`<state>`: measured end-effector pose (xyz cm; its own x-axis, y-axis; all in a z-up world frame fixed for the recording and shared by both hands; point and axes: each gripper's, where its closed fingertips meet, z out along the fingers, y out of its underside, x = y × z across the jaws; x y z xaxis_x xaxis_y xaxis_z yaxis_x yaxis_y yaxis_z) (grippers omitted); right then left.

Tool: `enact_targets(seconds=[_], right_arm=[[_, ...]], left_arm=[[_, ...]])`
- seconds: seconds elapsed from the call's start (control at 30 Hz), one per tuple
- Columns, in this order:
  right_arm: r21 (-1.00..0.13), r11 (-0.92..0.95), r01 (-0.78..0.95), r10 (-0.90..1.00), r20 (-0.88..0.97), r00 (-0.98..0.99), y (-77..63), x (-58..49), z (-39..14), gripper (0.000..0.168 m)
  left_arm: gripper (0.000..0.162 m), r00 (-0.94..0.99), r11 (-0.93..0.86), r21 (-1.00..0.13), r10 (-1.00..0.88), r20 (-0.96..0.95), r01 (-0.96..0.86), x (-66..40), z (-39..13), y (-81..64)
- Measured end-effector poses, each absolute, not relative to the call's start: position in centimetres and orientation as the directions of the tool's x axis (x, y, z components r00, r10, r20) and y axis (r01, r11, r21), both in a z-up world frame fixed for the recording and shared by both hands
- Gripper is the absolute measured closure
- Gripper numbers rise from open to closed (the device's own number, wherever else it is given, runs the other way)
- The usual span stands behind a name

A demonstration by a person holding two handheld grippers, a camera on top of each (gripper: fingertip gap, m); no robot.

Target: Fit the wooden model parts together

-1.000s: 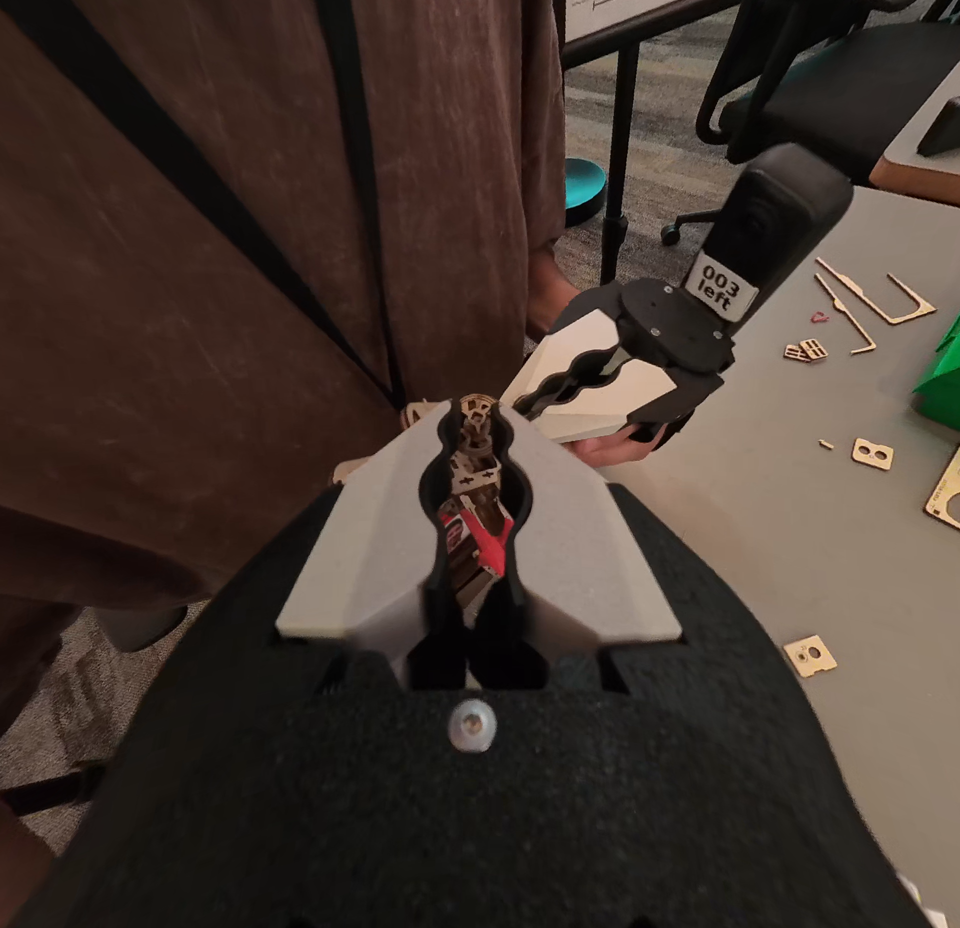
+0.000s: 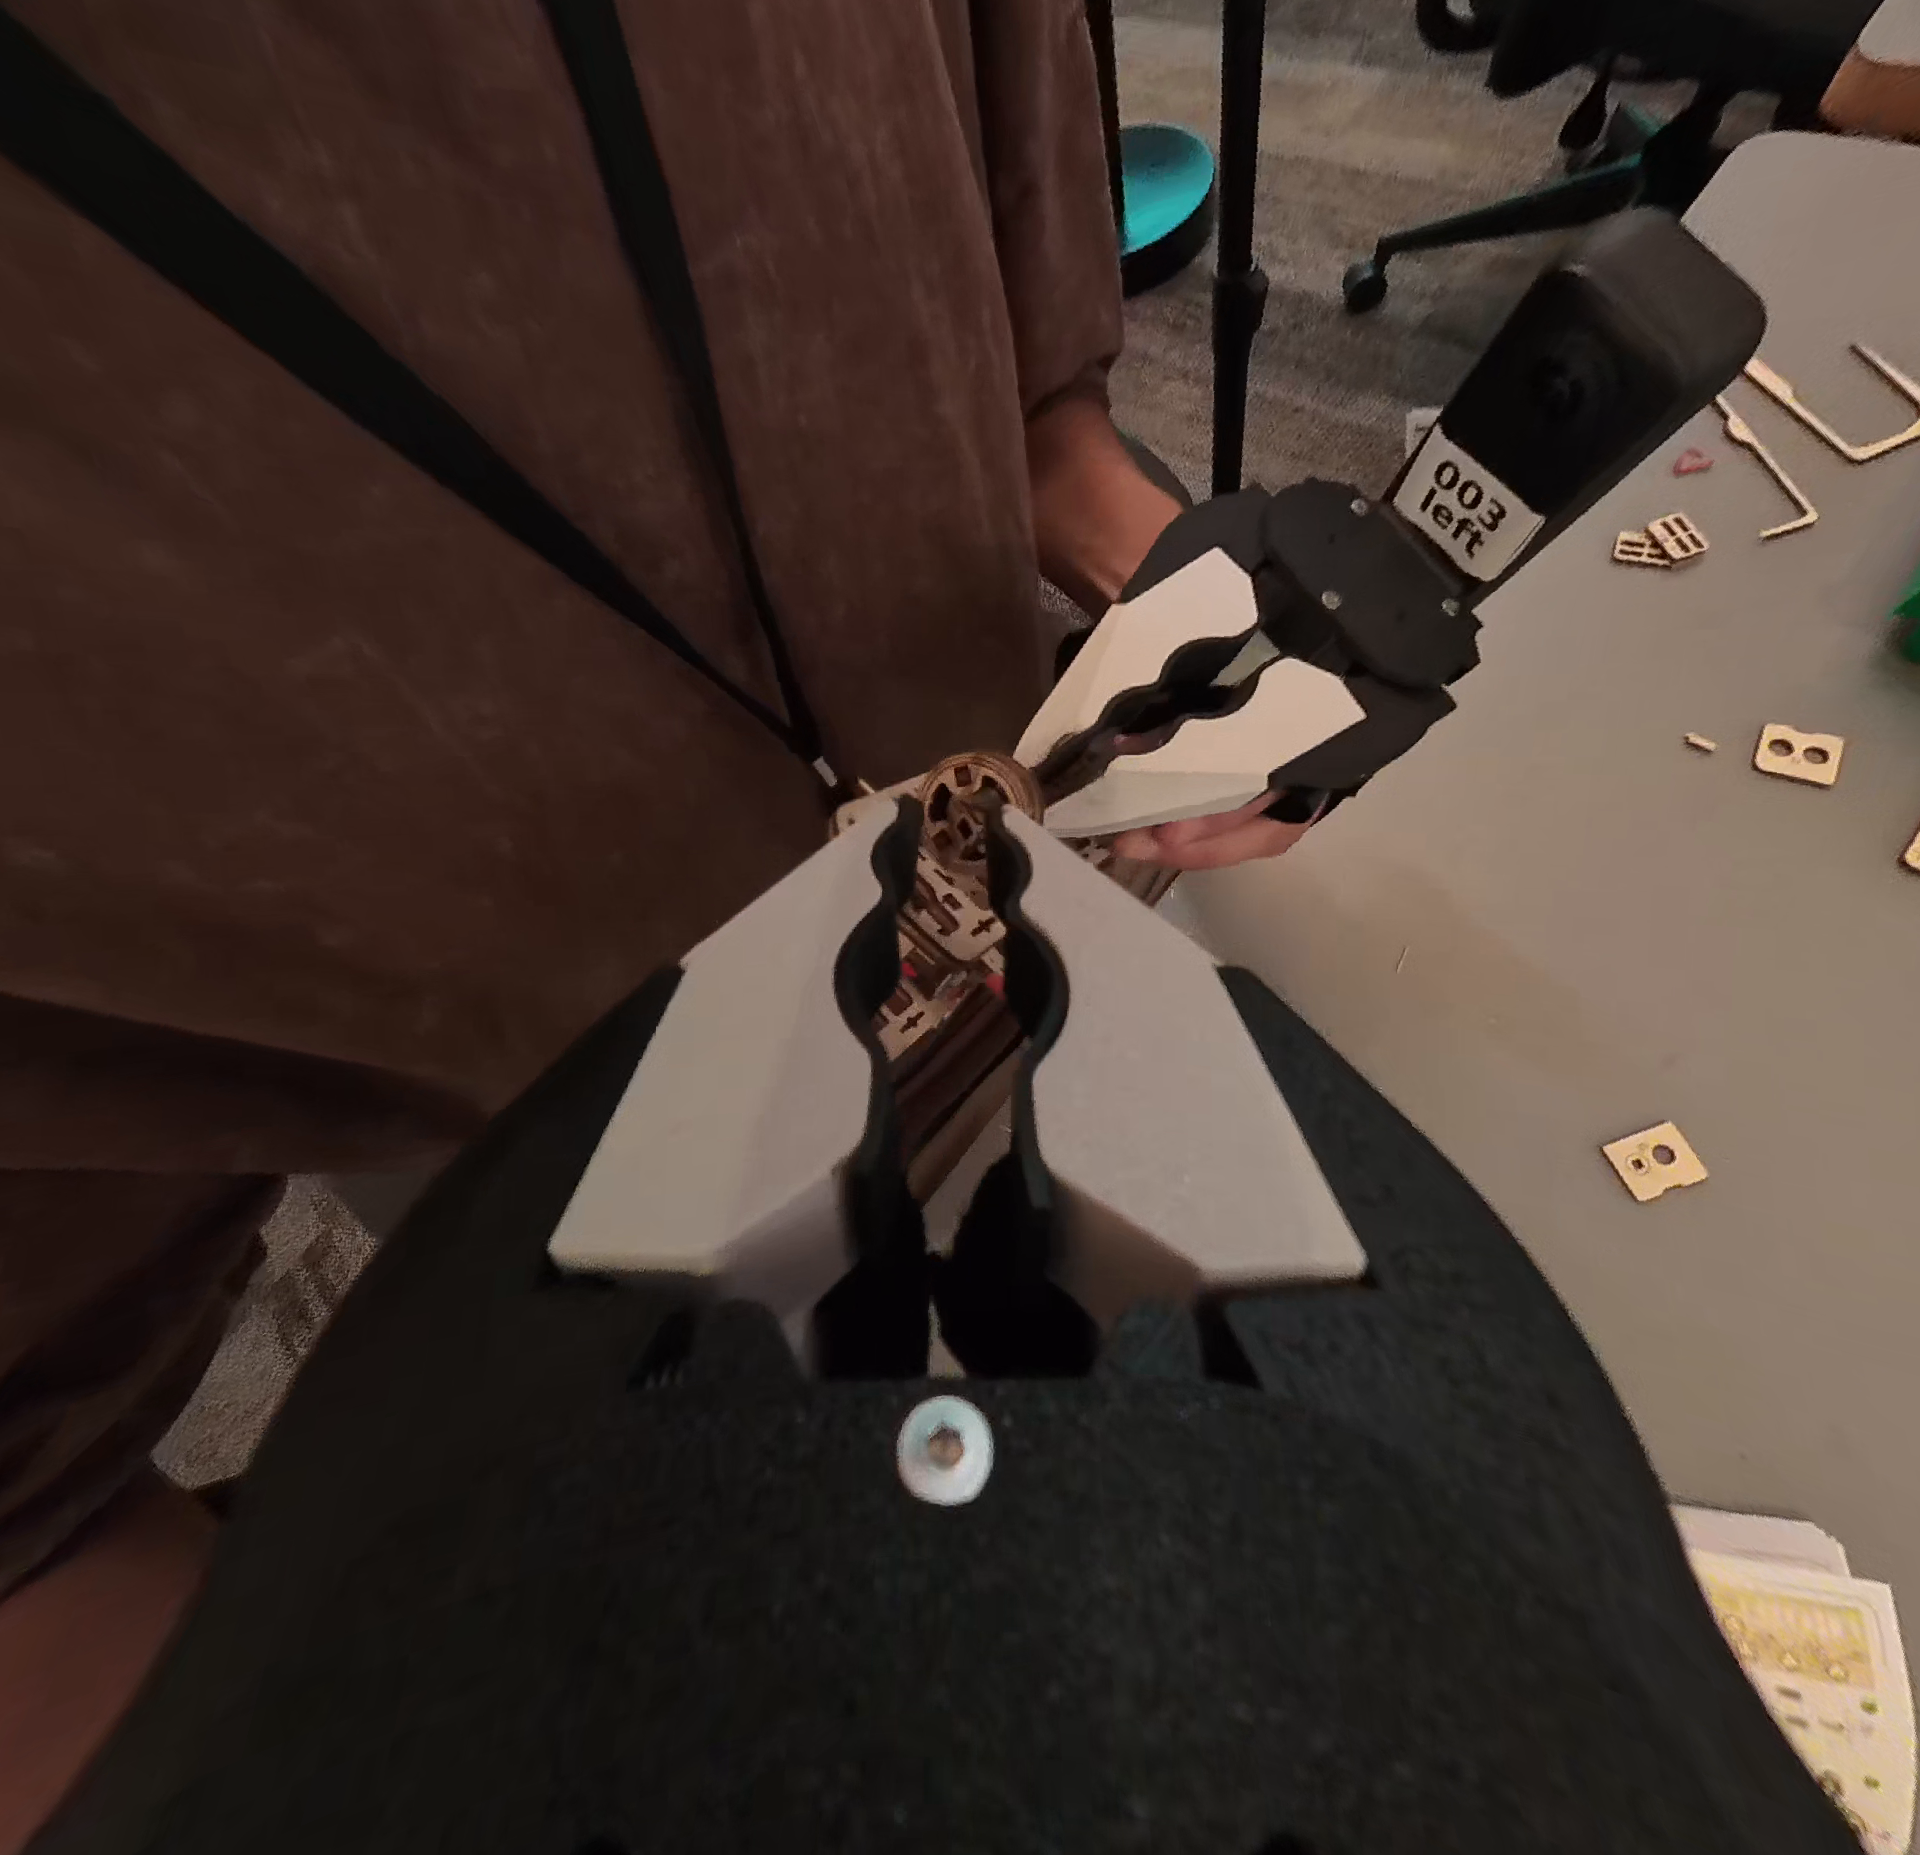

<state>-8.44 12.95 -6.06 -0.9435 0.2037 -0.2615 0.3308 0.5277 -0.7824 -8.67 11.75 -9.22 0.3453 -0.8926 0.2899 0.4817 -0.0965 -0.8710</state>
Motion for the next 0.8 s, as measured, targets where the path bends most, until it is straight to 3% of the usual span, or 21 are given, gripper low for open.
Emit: enact_targets(seconds=[0.3, 0.8], right_arm=[[-0.716, 0.596, 0.364, 0.206, -0.302, -0.931, 13.21, -8.13, -6.86, 0.157], [-0.716, 0.605, 0.348, 0.189, -0.295, -0.937, 13.08, -8.01, -5.94, 0.159]], left_arm=[[0.161, 0.355, -0.1, -0.876, -0.888, 0.292, 0.471, -8.58, -9.46, 11.97], [0.162, 0.367, -0.084, -0.876, -0.886, 0.284, 0.474, -8.81, -9.15, 11.92]])
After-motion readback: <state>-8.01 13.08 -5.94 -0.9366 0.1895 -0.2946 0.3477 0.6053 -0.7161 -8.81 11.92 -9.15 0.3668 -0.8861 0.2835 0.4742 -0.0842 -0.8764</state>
